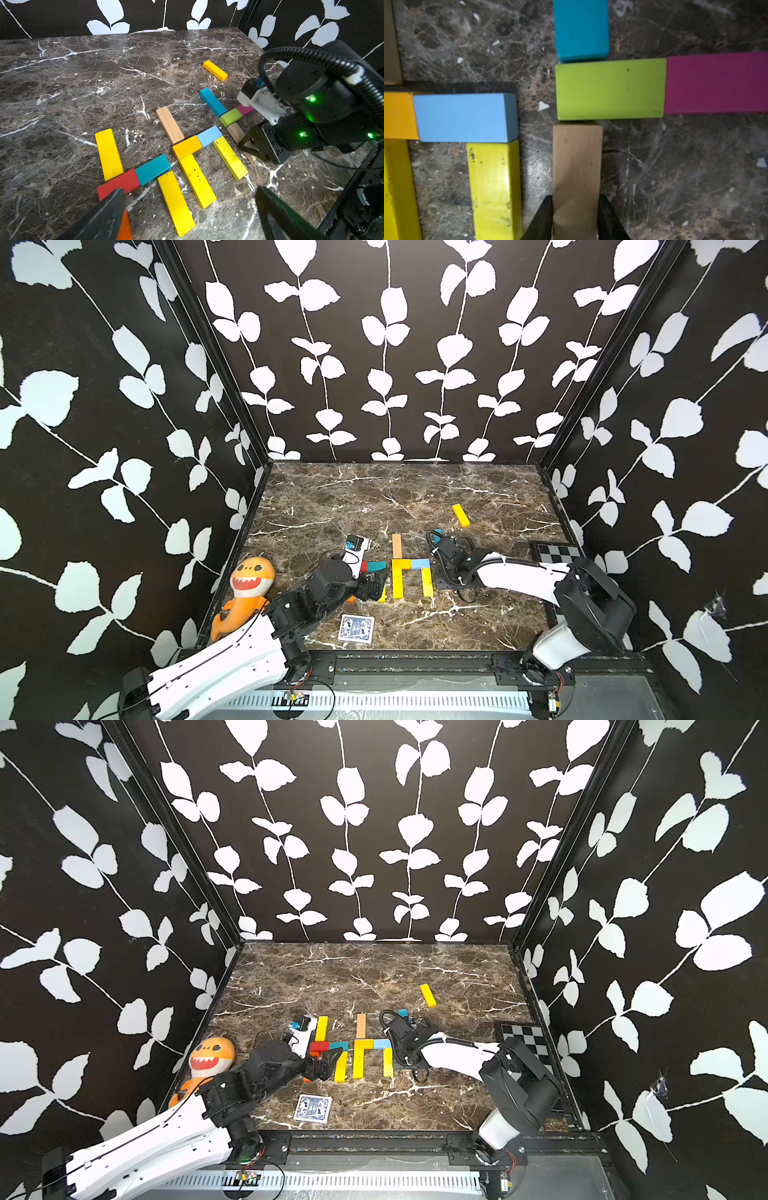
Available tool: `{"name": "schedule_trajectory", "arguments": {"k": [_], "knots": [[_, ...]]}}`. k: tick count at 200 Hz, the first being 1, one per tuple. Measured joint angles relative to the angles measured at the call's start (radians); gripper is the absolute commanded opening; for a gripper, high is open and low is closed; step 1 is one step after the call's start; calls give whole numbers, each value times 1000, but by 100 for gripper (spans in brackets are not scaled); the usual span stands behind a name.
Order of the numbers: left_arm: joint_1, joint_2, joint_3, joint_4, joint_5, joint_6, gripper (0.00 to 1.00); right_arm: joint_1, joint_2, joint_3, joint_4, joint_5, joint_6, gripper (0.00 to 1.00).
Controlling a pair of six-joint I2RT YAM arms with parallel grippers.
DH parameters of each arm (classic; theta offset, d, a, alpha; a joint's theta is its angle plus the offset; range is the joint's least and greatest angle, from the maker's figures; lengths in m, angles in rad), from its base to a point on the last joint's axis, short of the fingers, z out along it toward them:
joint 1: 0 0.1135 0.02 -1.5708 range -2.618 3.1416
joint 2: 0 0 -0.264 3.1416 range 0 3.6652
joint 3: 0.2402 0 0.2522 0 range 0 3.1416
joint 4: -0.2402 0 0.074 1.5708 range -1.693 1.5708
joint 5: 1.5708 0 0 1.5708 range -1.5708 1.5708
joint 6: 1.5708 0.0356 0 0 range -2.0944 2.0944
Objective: Assemble the letter h with building blocks
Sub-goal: Assemble the building block at the center of the board.
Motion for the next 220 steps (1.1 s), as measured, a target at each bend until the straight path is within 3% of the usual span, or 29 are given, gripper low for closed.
{"name": "schedule_trajectory", "arguments": {"k": [64, 160, 220], "knots": [[0, 0, 0, 0, 0, 0, 99, 0, 3, 0, -3, 1, 0, 52], [0, 0, 0, 0, -1, 0, 99, -20, 4, 22, -24, 17, -2, 48], [0, 0, 0, 0, -1, 0, 99, -22, 3, 30, -24, 12, -26, 56]]}}
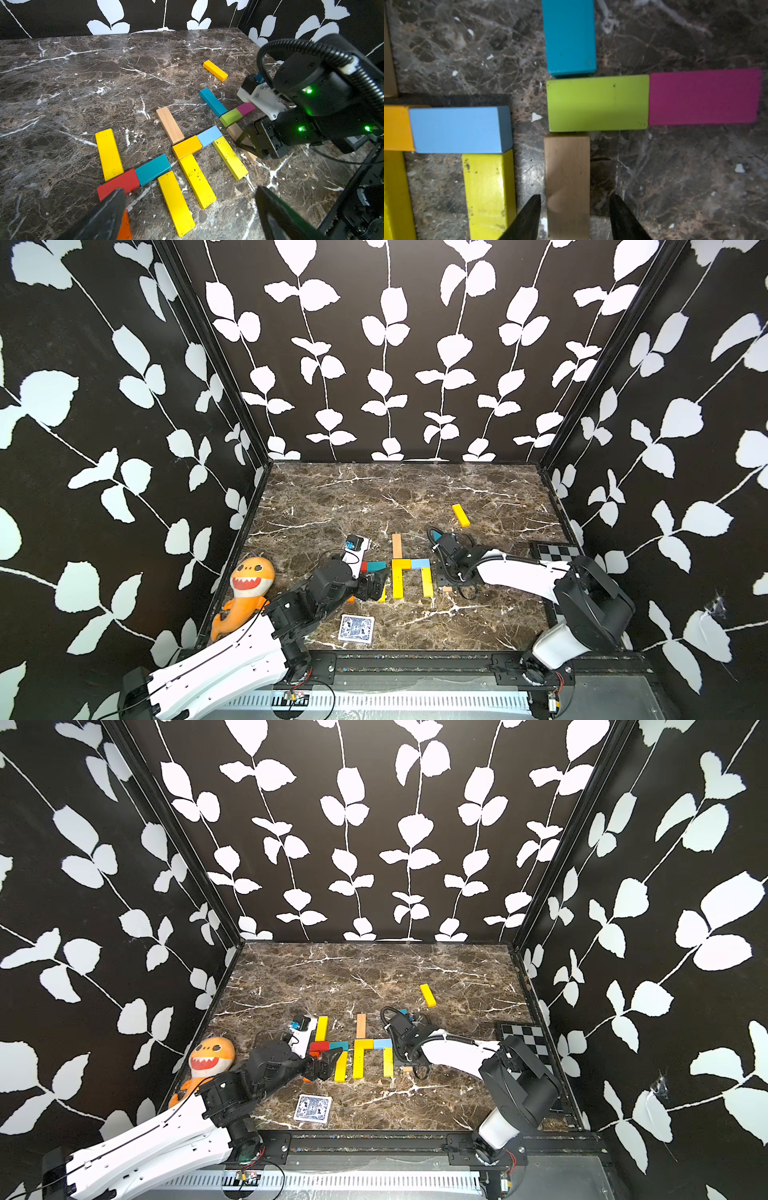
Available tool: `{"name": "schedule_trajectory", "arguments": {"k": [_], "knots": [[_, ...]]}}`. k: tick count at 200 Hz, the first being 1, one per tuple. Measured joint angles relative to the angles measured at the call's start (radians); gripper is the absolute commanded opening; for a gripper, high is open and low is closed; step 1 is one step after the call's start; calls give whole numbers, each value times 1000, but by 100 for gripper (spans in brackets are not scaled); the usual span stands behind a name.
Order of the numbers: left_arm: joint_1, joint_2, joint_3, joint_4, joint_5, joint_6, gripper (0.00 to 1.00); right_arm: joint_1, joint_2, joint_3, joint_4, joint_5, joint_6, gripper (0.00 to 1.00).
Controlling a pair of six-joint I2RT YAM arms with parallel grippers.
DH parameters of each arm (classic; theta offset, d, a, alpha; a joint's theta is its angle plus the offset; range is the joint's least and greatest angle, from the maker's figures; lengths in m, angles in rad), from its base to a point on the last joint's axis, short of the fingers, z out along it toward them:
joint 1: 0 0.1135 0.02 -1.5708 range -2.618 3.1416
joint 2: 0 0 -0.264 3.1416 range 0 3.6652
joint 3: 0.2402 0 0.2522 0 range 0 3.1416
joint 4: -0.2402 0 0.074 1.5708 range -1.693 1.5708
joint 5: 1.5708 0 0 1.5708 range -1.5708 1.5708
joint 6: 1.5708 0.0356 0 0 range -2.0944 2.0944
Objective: Assemble the letter h with building blocks
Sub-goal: Assemble the building block at the center of the board, then pick up the building block from the center of the board.
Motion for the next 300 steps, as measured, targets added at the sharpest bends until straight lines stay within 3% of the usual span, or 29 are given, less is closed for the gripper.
{"name": "schedule_trajectory", "arguments": {"k": [44, 73, 91, 149, 189, 239, 300], "knots": [[0, 0, 0, -2, -3, 3, 99, -33, -130, 11, -1, 3, -42, 65], [0, 9, 5, -6, -7, 8, 99, -114, -248, 35, 39, 3, -71, 74], [0, 24, 21, -14, -15, 8, 99, -177, -254, 55, 69, -8, -82, 74], [0, 95, 80, -21, -29, 2, 99, -378, 124, 338, 60, -145, -151, 69], [0, 159, 99, -23, -26, -11, 99, -432, 379, 557, -25, -129, -257, 69], [0, 176, 114, -24, -26, -29, 99, -441, 441, 636, -76, -37, -328, 68], [0, 208, 114, -24, -25, -39, 99, -476, 555, 742, -97, -68, -363, 62]]}}
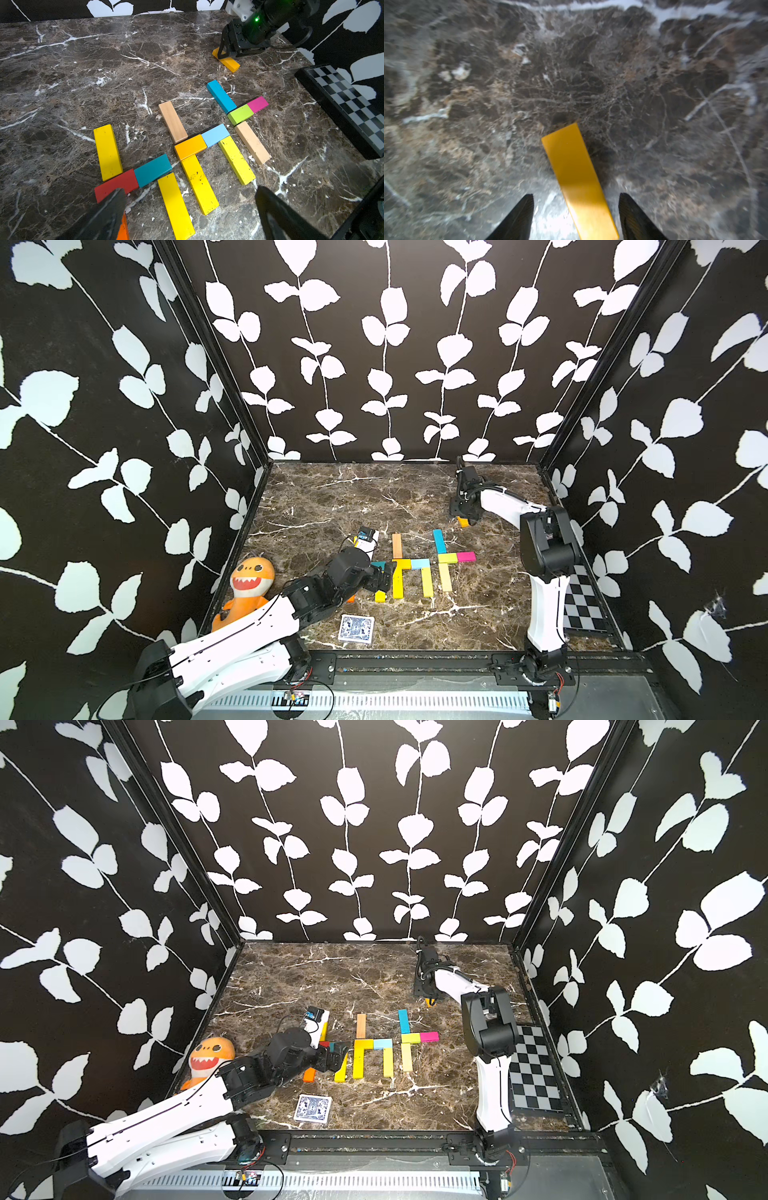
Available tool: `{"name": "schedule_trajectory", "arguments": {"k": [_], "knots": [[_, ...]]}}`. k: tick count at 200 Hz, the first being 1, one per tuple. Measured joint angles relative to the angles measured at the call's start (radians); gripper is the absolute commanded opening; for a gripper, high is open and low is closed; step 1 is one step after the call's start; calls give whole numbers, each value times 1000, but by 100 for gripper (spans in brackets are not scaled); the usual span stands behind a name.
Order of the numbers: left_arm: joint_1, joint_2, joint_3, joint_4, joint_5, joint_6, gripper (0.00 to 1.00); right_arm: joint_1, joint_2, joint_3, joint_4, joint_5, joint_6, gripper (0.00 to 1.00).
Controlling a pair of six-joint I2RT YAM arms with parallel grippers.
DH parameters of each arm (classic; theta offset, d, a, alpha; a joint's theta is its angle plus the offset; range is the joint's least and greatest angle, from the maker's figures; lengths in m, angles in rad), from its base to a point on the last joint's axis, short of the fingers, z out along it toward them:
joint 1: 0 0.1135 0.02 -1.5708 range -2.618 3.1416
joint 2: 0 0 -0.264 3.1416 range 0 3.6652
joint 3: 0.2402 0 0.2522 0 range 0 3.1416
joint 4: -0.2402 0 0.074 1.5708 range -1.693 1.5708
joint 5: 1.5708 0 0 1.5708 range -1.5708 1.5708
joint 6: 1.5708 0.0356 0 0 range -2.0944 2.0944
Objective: Assemble the letter h with building blocks
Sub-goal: Pick up the building block from the center of the board.
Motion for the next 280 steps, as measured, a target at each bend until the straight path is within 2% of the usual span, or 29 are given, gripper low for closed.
{"name": "schedule_trajectory", "arguments": {"k": [21, 71, 113, 157, 204, 280], "knots": [[0, 0, 0, 0, 0, 0, 99, -2, 32, 16, -17, 0, -14, 56], [0, 0, 0, 2, 0, 0, 99, 0, 35, 29, -50, 21, -24, 30], [0, 0, 0, 3, 0, 0, 99, 0, 29, 14, -25, 34, -25, 18], [0, 0, 0, 5, 0, 0, 99, 1, -36, -70, 19, 19, -25, 12], [0, -6, 0, 19, 0, 1, 99, 25, -173, -149, 64, 5, -16, 7], [0, -13, 0, 25, 9, 6, 99, 116, -432, -424, 122, -5, 72, 6]]}}
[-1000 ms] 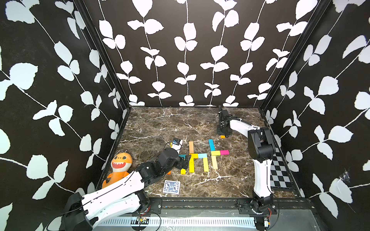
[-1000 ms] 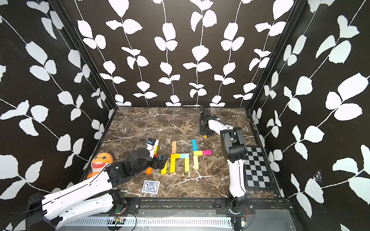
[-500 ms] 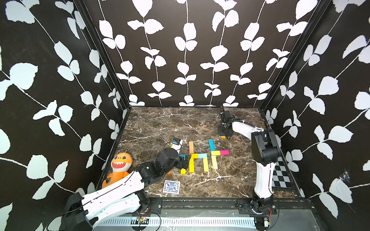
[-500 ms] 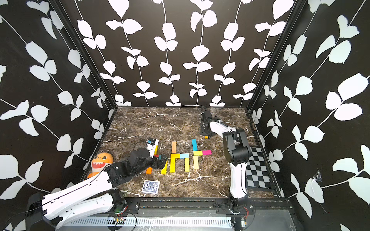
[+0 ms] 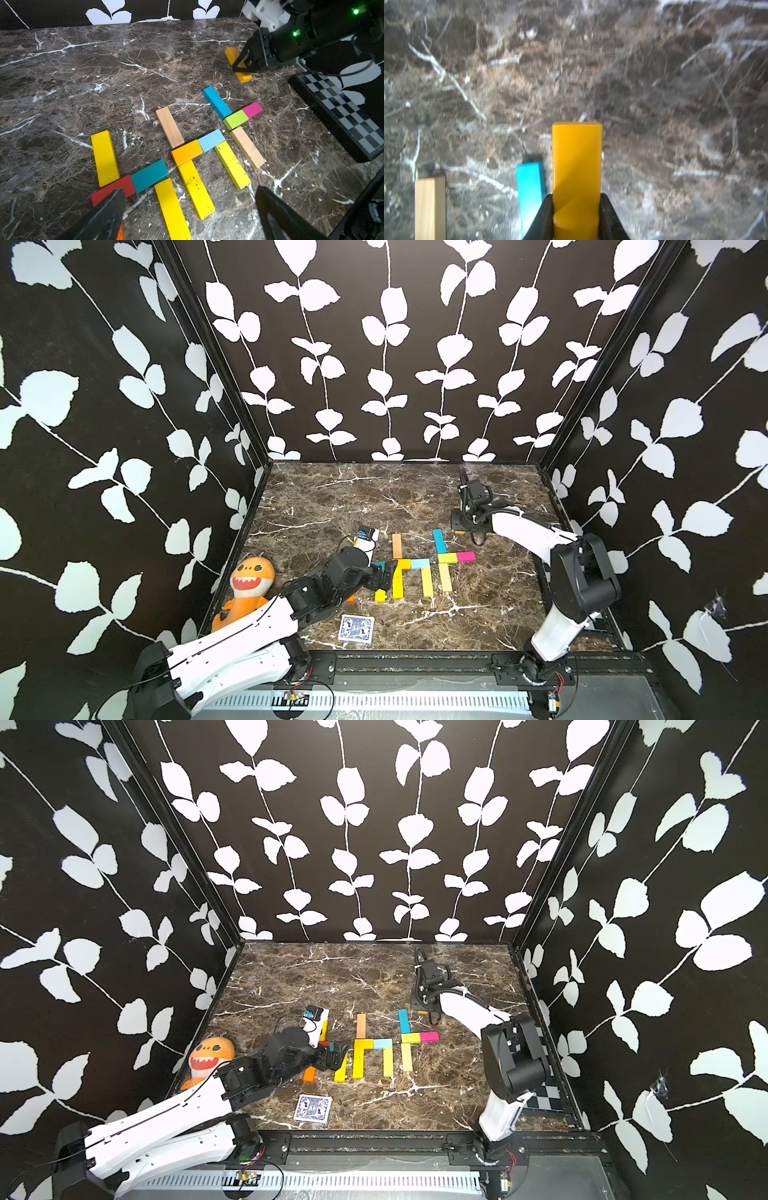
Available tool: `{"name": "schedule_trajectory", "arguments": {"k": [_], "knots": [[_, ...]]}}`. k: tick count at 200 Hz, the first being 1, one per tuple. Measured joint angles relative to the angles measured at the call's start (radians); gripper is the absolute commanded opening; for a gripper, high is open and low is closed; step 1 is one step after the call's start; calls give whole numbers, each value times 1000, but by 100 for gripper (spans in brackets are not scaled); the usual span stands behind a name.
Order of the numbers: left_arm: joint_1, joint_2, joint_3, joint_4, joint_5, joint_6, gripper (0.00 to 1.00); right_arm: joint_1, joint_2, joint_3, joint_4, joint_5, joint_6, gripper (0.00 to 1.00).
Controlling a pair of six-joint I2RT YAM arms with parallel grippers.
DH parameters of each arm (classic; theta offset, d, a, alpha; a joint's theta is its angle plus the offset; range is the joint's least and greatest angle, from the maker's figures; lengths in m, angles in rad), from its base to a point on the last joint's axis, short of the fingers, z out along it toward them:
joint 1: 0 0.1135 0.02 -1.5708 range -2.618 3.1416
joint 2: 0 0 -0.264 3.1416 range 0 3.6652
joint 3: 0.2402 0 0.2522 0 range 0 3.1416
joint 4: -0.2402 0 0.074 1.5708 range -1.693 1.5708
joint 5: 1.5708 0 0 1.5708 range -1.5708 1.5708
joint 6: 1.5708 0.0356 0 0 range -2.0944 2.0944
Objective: Assemble the letter h with building blocks
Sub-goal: Pick up the building block from the center of the board, then assemble the building block at the center of the board.
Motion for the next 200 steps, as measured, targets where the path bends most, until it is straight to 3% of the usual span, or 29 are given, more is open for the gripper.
{"name": "schedule_trajectory", "arguments": {"k": [107, 200], "knots": [[0, -13, 0, 1, 11, 24, 99, 40, -379, -301, -122, -64, 68, 7], [0, -13, 0, 17, 15, 29, 99, 41, -409, -451, -222, -164, 75, 7]]}}
